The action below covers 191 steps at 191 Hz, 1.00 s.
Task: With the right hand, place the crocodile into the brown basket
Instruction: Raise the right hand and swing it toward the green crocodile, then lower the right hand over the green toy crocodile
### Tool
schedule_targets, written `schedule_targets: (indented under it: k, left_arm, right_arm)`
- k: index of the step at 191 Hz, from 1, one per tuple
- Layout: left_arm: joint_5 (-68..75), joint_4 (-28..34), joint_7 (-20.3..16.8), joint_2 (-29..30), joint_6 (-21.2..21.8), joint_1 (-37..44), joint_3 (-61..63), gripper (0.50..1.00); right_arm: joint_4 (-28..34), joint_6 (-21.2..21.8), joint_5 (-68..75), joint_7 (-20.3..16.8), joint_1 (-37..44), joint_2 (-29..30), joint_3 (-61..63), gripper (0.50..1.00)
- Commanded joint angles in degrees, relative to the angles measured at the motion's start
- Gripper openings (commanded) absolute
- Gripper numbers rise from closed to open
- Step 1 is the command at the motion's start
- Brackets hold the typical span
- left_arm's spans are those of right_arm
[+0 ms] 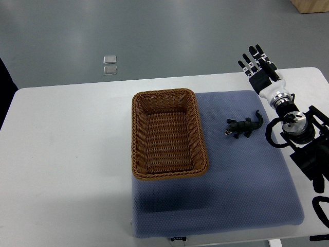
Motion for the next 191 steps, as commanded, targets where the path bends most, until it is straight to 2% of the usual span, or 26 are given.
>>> schedule_targets:
  k: [1,64,90,129,162,172,173,176,191]
  left_arm:
    - [0.0,0.0,0.0,0.0,0.0,0.0,0.0,1.000]
    - [0.0,0.0,0.0,0.0,0.0,0.0,0.0,1.000]
    - [0.0,0.0,0.0,0.0,0.0,0.0,0.1,1.000]
    - [0.0,0.0,0.0,0.0,0.0,0.0,0.1,1.000]
    - [0.1,-0.1,0.0,0.0,-0.1,0.0,0.2,1.000]
    - [0.1,-0.1,0.0,0.0,-0.1,0.0,0.2,1.000]
    - [0.1,-0.1,0.0,0.0,-0.1,0.0,0.3,1.000]
    - [0.1,-0.1,0.0,0.0,-0.1,0.0,0.3,1.000]
    - [0.1,-0.1,0.0,0.0,-0.1,0.0,0.3,1.000]
  right_arm:
    - [0.0,0.0,0.0,0.0,0.0,0.1,0.0,0.928]
    - [0.4,0.8,-0.3,-0.2,0.3,-0.4,-1.6,0.928]
    - [0.6,1.2,-4.2,-0.4,1.2,-3.2,-4.9,0.930]
    - [1.8,4.2,-20.3,-0.8,5.9,-8.5,-12.1,0.930]
    - [4.8,8.8,-39.6,-4.0,12.4,-14.8,-22.4,0.928]
    - [4.8,8.8,-39.6,-4.0,12.4,-14.8,-22.4,0.928]
    - [6.5,10.4,-46.6,-5.1,15.0,-17.3,-27.2,0.930]
    - [7.2,11.3,-49.6,-5.5,16.3,-18.4,-29.4,0.930]
    - [9.8,14.9,-58.0,-7.6,20.7,-21.3,-36.8,0.930]
